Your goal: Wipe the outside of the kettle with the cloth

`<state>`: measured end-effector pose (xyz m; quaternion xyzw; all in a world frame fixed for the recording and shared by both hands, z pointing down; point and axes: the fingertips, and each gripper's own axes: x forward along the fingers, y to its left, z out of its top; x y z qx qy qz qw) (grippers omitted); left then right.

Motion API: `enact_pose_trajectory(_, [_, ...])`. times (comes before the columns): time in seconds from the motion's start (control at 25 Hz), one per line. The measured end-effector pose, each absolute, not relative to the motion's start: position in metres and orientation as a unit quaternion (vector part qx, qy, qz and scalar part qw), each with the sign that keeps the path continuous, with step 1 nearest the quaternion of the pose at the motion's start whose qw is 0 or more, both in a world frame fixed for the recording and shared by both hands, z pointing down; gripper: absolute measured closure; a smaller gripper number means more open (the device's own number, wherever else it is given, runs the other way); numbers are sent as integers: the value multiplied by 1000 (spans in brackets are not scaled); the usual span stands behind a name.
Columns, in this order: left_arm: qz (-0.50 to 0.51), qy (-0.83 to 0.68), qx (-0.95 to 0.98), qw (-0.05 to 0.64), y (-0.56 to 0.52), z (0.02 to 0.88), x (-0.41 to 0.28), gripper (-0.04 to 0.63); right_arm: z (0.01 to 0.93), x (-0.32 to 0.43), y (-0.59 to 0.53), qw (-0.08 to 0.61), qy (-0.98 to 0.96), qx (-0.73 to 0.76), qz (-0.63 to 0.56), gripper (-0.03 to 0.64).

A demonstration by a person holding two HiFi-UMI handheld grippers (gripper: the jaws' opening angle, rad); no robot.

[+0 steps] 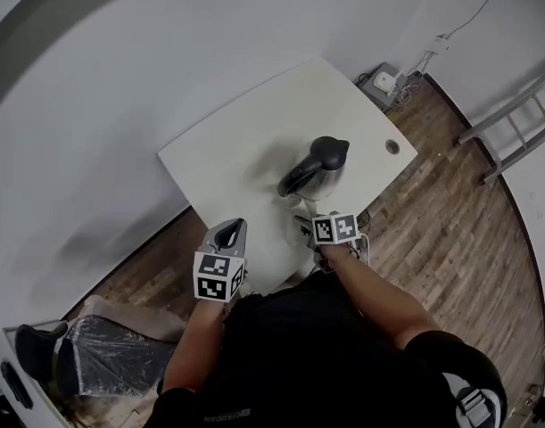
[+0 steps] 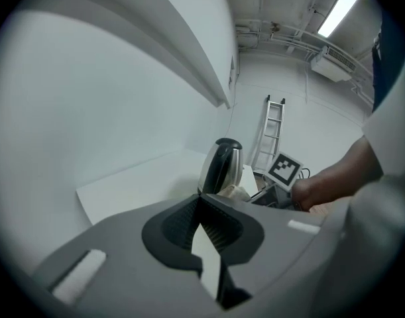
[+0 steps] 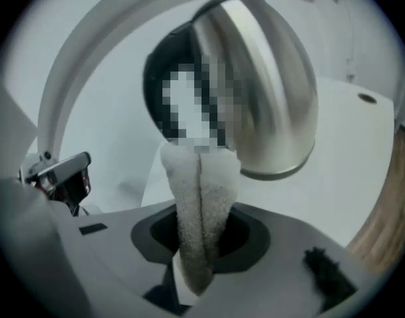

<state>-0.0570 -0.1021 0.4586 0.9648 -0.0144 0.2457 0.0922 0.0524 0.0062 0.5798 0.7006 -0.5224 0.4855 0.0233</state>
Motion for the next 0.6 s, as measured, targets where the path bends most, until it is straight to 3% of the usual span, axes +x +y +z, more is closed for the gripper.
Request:
enact_pose_trajectory(0.2, [248, -6, 965, 83, -94, 454, -70, 589, 606, 70, -3, -62, -460, 666, 584, 519])
enact_pose_trajectory(0.6, [247, -69, 963, 82, -85, 451, -80, 589, 537, 68, -30, -17, -563, 653, 506, 518])
